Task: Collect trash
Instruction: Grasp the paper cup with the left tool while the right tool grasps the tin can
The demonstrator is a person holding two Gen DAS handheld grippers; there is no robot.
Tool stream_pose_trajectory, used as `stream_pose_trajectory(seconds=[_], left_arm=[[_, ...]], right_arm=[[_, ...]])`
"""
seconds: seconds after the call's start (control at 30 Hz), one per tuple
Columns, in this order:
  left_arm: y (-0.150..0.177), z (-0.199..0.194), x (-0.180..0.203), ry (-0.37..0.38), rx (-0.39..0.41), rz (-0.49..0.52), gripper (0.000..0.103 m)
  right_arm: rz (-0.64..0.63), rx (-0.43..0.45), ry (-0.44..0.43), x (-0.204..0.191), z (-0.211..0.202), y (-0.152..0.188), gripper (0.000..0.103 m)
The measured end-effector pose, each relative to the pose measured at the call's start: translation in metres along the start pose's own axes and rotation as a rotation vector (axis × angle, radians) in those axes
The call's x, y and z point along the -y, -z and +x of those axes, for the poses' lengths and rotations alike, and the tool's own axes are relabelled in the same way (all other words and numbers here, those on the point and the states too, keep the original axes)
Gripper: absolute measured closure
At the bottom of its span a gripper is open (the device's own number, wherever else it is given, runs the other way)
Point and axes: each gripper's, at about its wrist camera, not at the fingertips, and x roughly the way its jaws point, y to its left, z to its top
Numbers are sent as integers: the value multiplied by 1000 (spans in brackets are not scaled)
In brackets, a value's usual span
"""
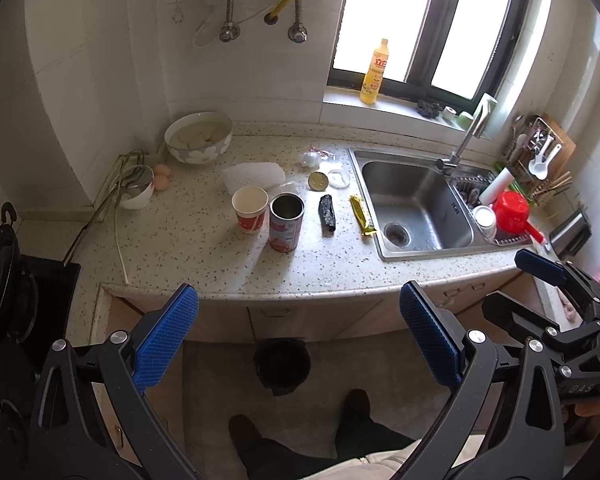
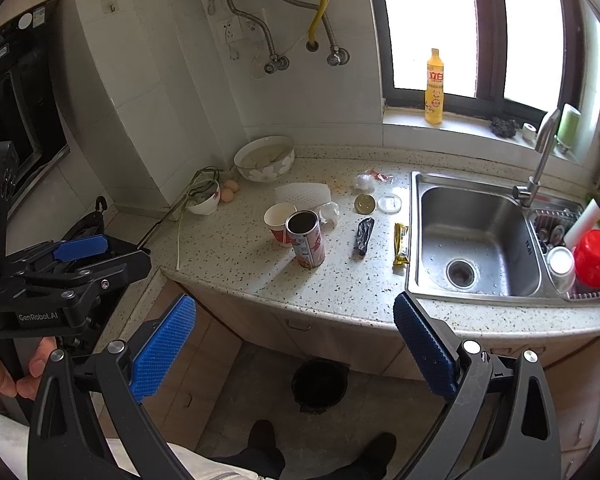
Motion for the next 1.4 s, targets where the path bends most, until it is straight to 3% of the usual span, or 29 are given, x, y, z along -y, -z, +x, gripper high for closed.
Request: stream_pose_trajectory(seconds=[0.27,0.53,0.67,0.87,1.1,1.4], left_arm=[[-15,25,-16,-31,14,-8,6],[-33,97,-42,-108,73,122,6],[-35,149,-60,-76,101,151,6],[-30,212,-84,-8,210,151,6],[-15,281,-106,-11,280,210,6],[-14,346,-117,35,256,238,6]], right_arm=[[41,-34,-3,20,24,-6,7],[57,-60,25,54,74,-28,11],[23,-51,12,68,110,-37,15],[-79,5,-105,68,182,-36,15],[-231,43,-169,53,276,-20,16],[-322,99,-194,32,347,-12,17]])
